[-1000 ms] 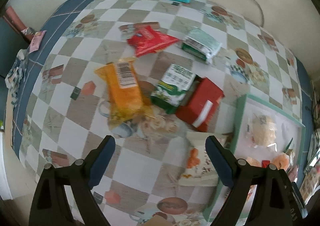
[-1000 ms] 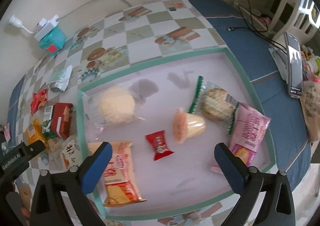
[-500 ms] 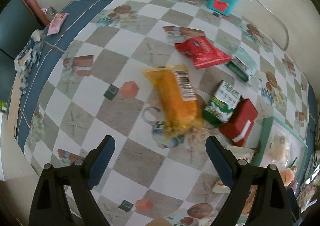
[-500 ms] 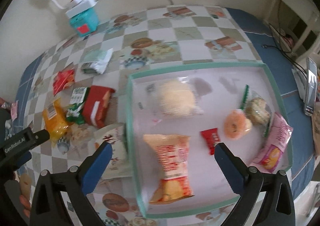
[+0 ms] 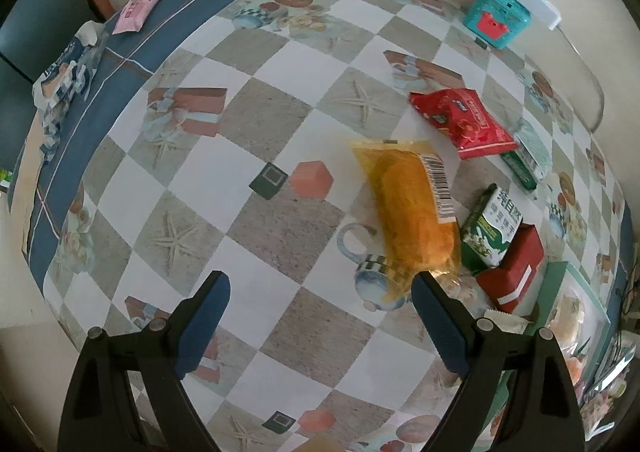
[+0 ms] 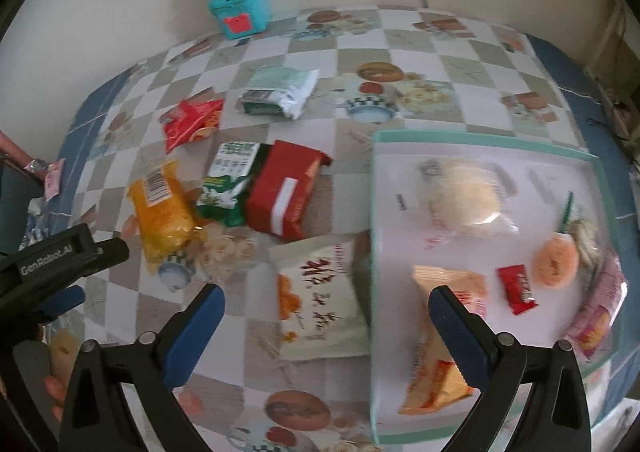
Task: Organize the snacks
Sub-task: 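Move both tools back toward the snack pile, then close the left gripper on the orange bread bag while the right grips the white pastry packet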
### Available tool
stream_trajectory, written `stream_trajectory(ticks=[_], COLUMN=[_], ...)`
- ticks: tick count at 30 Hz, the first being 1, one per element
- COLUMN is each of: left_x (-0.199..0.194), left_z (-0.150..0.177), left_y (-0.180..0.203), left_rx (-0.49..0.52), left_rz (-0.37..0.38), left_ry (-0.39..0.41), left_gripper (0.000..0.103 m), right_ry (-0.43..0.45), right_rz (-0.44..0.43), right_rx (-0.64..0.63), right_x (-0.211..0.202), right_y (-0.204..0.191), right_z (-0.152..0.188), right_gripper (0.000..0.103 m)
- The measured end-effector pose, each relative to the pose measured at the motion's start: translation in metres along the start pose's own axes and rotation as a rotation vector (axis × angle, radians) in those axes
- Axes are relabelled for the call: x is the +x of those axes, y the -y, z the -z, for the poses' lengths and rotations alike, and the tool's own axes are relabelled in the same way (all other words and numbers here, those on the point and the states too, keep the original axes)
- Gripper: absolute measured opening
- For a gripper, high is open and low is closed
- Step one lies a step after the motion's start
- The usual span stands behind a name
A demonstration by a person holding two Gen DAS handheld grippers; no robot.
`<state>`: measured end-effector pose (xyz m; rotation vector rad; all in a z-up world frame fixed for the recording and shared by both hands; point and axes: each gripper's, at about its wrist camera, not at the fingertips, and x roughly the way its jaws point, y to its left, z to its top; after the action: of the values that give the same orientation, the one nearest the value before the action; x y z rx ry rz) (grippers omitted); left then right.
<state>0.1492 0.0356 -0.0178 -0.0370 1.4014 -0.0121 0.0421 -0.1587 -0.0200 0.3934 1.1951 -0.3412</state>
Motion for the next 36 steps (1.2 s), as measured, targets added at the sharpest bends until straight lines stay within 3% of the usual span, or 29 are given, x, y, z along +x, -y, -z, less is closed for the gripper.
stream_trajectory(ticks=[11,15,19,26,36], left_x=[0.008,0.009,0.011,0.017,0.023], left_z=[-0.006,-0.006,-0.007,-0.011,-0.017], left_y=[-0.007,-0.009,-0.013,-0.019,-0.031], left_rx=[-0.016,-0.02,-0.028,-0.034,-0.058], left_rz=[0.024,0.032,0.04,0.053,0.055], left_ry=[-0.02,-0.025,-0.032,-0.05,-0.061], left_gripper=[0.092,0.092,0.092,0.092,0.092], right_ry=[-0.026,-0.029,-0.017,-0.065,-0.041], right_rz=[-0.093,-0.117,-0.145,-0.127,-0.061], right_rx=[-0.013,-0.013,-0.029,-0.019,-0.038], right_x=[0.015,0.019,0.017,0.035,0.04], right_y=[-0.015,-0.019,-0.023,-0.021,-0.021], right_z=[0.001,0.002,0.002,0.006,0.0], right_gripper=[0.102,0.09,0.086,0.082,0.081])
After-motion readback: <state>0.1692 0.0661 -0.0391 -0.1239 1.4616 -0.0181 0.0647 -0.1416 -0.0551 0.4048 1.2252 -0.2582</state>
